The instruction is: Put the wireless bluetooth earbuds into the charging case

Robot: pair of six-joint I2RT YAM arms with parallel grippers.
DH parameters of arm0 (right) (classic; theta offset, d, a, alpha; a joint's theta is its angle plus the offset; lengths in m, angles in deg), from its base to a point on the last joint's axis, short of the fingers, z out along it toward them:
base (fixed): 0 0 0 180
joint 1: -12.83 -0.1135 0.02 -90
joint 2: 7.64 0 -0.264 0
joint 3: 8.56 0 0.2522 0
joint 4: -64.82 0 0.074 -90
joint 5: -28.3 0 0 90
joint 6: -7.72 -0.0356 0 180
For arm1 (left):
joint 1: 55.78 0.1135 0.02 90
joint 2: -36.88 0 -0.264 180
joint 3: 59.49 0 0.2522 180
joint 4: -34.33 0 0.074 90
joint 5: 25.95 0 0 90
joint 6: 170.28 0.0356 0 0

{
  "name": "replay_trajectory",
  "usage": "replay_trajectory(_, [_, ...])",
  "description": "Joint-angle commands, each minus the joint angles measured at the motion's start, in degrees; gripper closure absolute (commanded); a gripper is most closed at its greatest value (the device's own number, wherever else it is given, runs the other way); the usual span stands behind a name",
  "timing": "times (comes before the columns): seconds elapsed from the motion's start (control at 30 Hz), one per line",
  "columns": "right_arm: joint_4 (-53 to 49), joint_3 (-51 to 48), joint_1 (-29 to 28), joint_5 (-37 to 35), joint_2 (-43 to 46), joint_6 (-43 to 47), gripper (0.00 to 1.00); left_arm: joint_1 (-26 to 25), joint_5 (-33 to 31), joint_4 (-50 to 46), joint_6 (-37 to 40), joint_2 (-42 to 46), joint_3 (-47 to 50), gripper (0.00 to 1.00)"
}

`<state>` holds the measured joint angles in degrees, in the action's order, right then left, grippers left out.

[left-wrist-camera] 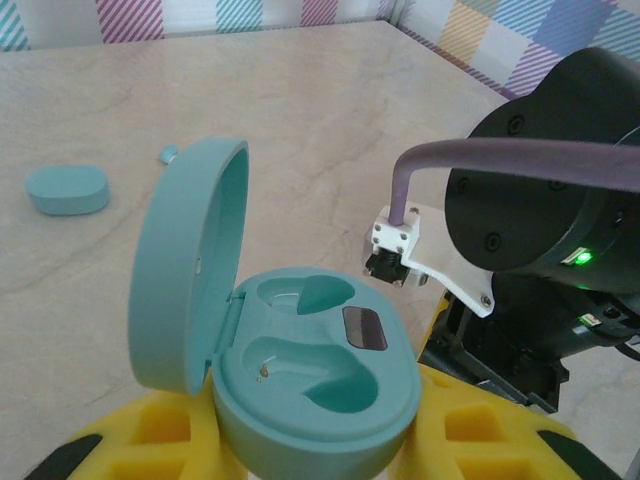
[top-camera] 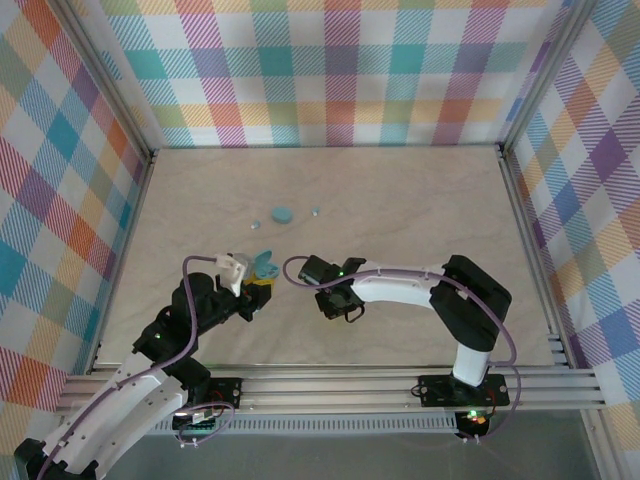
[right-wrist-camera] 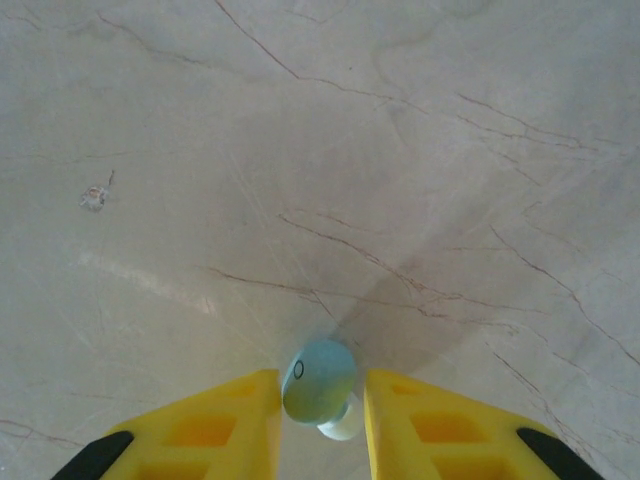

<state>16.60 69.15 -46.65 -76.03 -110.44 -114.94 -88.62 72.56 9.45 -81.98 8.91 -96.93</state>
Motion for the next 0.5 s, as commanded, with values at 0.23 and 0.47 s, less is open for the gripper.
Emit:
replay_trajectory(0.23, [-2.0, 1.4, -0.1, 0.4, -1.8, 0.7, 0.69, 0.5, -0.5, 0.0, -0.1, 0.6, 0.7, 0.86])
replay_trajectory(0.47, [-2.0, 1.1, 0.0, 0.5, -2.5, 0.9, 0.77, 0.5, -0.4, -0.2, -0.3, 0.4, 0.5, 0.86])
